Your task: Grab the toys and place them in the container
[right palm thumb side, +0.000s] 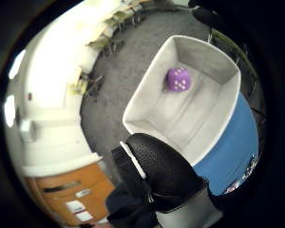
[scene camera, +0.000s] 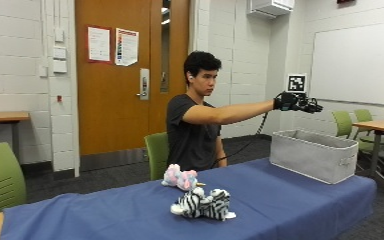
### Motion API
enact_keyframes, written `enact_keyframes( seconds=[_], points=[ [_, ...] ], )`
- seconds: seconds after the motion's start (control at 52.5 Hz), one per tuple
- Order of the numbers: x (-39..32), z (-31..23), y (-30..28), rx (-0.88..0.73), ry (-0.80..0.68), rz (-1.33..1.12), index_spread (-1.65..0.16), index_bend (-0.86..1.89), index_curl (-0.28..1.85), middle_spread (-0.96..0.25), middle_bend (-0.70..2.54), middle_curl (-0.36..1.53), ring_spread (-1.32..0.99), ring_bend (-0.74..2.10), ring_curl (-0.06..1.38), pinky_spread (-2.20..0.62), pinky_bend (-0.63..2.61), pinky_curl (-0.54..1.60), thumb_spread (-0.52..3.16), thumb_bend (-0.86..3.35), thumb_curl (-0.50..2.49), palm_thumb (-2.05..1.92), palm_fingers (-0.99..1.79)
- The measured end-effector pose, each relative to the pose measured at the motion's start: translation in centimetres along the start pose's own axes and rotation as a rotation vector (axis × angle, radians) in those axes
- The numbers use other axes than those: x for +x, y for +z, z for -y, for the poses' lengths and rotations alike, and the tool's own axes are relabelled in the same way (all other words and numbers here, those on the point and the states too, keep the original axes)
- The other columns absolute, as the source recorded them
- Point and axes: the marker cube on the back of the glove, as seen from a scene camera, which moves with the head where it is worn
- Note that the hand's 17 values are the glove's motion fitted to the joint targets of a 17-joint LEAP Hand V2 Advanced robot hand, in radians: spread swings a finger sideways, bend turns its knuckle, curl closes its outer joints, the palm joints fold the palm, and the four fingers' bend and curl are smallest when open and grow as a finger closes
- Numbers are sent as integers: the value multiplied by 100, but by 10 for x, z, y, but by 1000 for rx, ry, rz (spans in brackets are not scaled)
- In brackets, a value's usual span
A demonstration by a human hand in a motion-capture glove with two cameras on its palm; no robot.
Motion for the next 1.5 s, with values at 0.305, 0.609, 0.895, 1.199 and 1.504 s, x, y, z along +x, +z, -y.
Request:
enact_keyframes(
  seconds=[0.305,0.609,0.895,1.199,1.504],
  points=[
    [109,-112,-12,64,86,-159,-29,10,65,-13,32,40,-27,51,23,-8,94,36,108,-8,24,-11,-14],
    [226,-253,-41,117,450,-185,-29,12,50,-13,26,40,-28,43,24,-6,87,33,109,-7,19,-10,-7],
    [310,-377,-14,136,658,-160,-30,15,44,-12,25,40,-28,40,25,-5,83,33,110,-7,17,-10,-2],
    [359,-431,79,29,764,-87,-31,14,39,-11,23,41,-25,36,26,-3,82,33,108,-8,16,-12,-5],
    [377,-437,160,-64,777,-60,-30,9,32,-10,18,39,-19,26,26,-1,86,35,102,-10,14,-14,-11]
  ],
)
